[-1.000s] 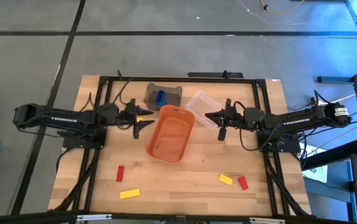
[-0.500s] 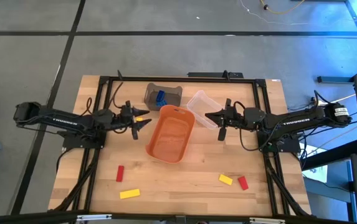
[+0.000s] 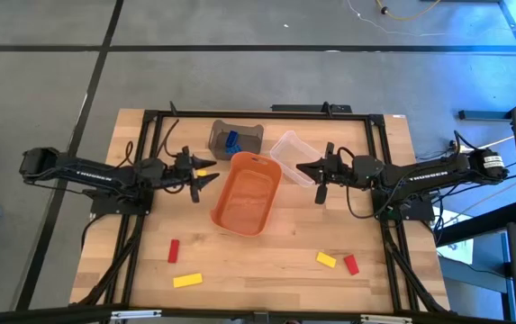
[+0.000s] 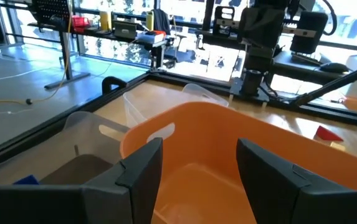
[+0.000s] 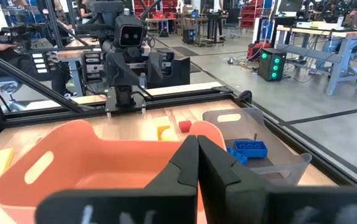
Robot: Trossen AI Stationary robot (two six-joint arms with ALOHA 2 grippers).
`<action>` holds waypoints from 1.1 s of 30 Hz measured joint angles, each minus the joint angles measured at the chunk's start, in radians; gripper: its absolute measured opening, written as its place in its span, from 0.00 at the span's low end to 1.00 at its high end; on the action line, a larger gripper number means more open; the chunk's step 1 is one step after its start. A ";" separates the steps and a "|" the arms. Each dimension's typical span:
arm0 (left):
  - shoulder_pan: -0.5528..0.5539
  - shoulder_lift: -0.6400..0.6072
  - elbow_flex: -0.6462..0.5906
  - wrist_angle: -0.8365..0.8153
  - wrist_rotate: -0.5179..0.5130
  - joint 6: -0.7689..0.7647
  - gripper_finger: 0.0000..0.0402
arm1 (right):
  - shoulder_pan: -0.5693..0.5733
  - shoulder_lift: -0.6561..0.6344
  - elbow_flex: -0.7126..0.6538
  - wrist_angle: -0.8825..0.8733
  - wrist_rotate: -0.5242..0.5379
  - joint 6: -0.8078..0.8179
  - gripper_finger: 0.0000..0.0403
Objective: Sort & place blocks by color
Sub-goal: Put the top yellow block into the orange bin
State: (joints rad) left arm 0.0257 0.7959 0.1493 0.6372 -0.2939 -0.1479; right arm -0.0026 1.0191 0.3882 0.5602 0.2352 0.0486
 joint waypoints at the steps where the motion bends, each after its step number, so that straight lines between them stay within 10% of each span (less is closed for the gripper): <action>1: 0.000 0.000 0.000 0.004 0.000 0.000 0.49 | 0.000 0.000 0.000 0.003 0.000 0.000 0.00; 33: 0.000 -0.013 0.002 -0.006 0.001 0.027 0.49 | 0.000 -0.002 0.000 0.004 -0.002 0.081 0.00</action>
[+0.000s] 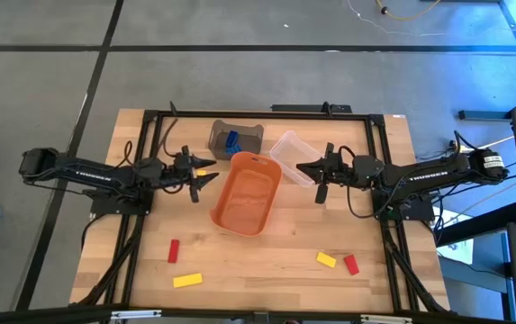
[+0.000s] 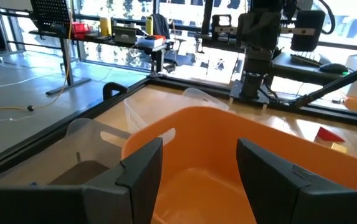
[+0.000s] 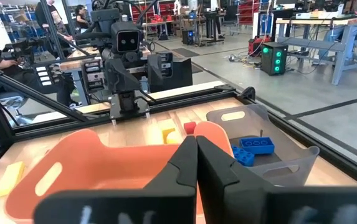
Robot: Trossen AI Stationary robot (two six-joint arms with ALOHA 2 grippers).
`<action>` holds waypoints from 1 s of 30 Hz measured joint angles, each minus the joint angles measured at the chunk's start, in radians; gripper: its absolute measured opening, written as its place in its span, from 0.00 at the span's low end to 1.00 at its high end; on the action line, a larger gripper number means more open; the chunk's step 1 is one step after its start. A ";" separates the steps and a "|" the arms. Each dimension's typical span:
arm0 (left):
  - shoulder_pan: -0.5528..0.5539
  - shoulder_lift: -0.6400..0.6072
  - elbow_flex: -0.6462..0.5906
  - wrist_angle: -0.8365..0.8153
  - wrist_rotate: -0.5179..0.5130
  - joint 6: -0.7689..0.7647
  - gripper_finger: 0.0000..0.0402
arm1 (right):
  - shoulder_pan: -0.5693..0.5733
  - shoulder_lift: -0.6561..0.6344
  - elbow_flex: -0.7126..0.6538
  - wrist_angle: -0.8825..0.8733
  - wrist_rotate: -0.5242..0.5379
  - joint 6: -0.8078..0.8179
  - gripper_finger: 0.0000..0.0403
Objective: Sort & place blocks by color
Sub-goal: Put the top yellow block into the orange bin
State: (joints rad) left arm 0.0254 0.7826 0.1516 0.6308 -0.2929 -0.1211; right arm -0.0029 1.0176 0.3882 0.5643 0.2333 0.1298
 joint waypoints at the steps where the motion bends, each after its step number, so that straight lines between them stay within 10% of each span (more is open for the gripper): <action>1: 0.000 0.000 0.000 -0.008 0.010 0.000 0.49 | 0.000 0.000 0.000 0.000 0.000 0.000 0.00; 14: 0.000 -0.103 0.000 -0.393 -0.085 -0.070 0.49 | -0.003 0.000 0.000 -0.019 0.005 -0.024 0.00; 30: 0.016 -0.103 0.000 -0.479 -0.114 -0.202 0.61 | -0.040 0.000 0.000 -0.016 0.009 -0.007 0.00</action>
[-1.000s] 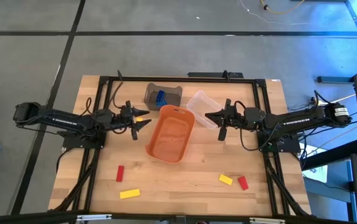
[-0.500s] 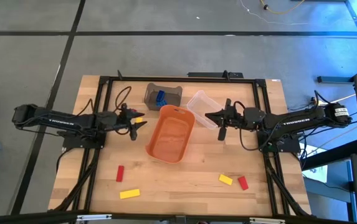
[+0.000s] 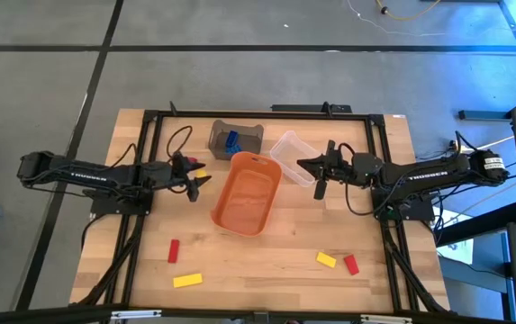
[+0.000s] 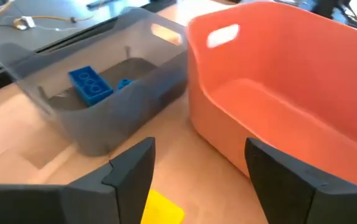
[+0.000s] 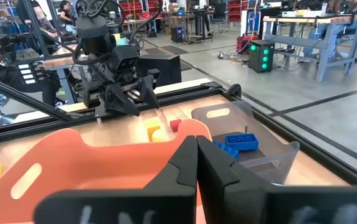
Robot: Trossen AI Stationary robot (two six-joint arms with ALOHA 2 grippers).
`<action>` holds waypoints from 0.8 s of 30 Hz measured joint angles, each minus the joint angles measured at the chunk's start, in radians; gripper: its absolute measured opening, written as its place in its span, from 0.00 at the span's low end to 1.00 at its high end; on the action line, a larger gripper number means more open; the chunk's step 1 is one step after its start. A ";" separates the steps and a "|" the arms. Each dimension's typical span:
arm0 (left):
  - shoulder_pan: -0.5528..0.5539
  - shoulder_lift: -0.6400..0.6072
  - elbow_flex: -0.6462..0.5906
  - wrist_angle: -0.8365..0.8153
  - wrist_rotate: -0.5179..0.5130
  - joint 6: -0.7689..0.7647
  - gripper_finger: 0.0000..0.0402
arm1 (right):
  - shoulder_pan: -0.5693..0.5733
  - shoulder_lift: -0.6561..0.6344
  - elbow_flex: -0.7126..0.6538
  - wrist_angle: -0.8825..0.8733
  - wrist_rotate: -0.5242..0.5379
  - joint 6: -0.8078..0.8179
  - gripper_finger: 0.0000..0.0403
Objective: Sort & place blocks by color
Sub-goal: Put the top yellow block into the orange bin
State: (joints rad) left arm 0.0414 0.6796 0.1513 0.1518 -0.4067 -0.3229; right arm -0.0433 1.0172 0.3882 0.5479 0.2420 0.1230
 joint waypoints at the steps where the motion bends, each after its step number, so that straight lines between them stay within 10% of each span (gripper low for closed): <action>1: 0.000 0.000 0.000 0.000 -0.028 -0.015 0.62 | 0.000 0.000 0.000 0.000 0.000 0.000 0.00; 24: 0.075 0.270 0.161 -0.273 -0.140 -0.476 0.64 | 0.000 0.000 0.000 0.009 0.001 -0.008 0.00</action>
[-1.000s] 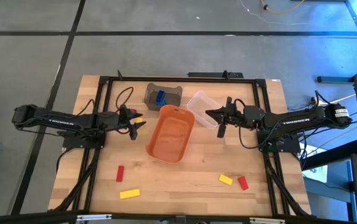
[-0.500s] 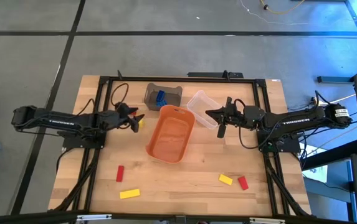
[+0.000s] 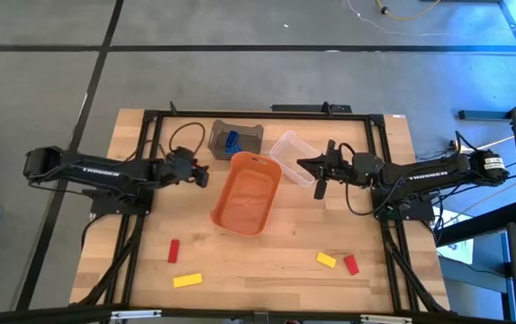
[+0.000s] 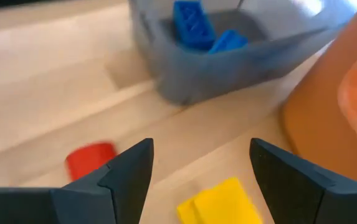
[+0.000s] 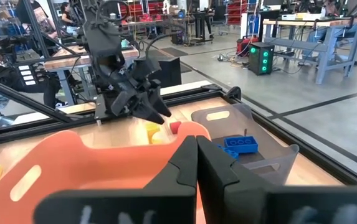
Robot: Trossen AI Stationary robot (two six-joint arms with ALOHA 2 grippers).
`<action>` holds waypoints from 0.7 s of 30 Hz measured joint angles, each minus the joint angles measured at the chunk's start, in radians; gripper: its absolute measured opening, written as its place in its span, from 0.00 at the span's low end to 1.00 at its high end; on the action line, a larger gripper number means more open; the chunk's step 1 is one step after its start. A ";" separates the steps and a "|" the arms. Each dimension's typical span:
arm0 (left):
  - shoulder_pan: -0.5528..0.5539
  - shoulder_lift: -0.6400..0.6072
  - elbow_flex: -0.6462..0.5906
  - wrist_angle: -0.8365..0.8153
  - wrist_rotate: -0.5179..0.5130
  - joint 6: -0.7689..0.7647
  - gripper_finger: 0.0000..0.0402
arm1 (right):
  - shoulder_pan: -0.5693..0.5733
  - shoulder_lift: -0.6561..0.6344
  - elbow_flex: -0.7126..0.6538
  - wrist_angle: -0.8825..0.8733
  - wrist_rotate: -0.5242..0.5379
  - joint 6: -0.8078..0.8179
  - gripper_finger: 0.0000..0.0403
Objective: Sort & place blocks by color
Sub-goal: Put the top yellow block into the orange bin
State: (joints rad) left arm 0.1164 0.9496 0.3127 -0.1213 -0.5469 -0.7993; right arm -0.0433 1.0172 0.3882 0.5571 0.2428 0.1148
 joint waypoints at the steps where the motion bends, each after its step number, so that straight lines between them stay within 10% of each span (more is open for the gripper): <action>1: -0.005 0.017 0.006 -0.019 -0.007 -0.026 0.64 | 0.000 0.000 0.000 0.000 0.000 -0.008 0.00; 21: -0.014 0.096 0.013 -0.071 0.132 -0.082 0.64 | 0.000 0.000 0.000 0.007 0.000 -0.021 0.00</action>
State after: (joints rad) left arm 0.1024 1.0456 0.3260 -0.1925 -0.4153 -0.8813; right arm -0.0433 1.0172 0.3882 0.5640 0.2428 0.0940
